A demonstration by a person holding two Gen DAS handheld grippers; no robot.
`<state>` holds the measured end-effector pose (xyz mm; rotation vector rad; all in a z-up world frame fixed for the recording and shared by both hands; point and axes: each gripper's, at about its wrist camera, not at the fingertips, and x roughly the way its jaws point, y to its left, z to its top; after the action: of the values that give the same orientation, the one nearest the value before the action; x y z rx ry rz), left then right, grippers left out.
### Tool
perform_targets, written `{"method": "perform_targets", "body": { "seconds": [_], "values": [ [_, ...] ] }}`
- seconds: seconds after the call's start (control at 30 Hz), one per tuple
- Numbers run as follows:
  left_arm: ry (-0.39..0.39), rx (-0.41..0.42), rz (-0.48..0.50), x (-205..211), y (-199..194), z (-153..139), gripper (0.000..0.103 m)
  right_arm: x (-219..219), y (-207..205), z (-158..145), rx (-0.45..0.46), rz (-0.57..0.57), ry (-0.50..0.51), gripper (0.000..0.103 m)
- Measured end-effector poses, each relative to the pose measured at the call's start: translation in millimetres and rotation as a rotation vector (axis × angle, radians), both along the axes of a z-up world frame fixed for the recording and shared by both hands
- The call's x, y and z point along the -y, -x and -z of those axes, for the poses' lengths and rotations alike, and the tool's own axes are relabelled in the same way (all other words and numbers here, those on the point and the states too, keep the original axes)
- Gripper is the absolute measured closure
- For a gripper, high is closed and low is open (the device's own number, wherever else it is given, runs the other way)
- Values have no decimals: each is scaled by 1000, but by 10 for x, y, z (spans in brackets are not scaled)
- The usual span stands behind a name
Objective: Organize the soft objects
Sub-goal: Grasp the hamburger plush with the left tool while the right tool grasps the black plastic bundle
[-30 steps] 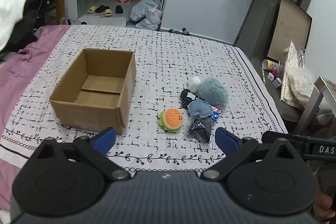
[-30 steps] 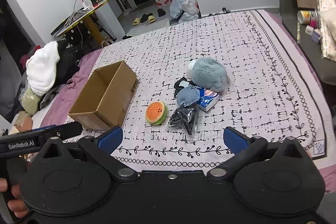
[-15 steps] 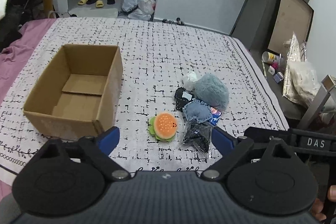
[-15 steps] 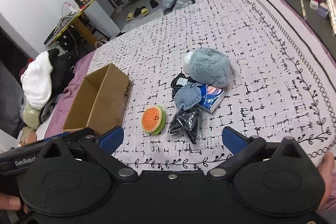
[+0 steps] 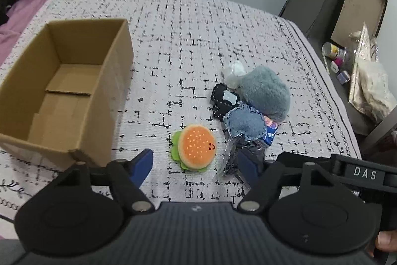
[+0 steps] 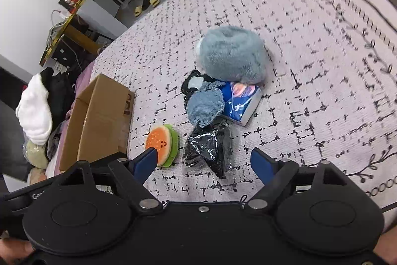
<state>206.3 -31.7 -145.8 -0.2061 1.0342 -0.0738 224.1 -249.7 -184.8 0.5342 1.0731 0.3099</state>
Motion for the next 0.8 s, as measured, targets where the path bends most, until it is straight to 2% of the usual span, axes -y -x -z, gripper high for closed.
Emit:
{"method": "perform_targets", "body": {
  "seconds": [0.2,0.5,0.63,0.7,0.73,0.8],
  "values": [
    [0,-42,-6,43,-199,234,30,24,-152,177,-51,37,-53,32],
    [6,-91,-11,126,-346,509,33,-43,-283,388,-104,39,-66,33],
    [2,-99,-28,130,-367,612,43,-114,-317,471,-117,12,-69,46],
    [6,-107,-37,126,-365,651,58,-142,-320,513,-123,1,-54,56],
    [12,-108,-37,128,-364,660,59,-150,-321,526,-122,-3,-50,56],
    [11,-104,-42,138,-351,644,63,-154,-306,513,-101,-10,-52,64]
  ]
}}
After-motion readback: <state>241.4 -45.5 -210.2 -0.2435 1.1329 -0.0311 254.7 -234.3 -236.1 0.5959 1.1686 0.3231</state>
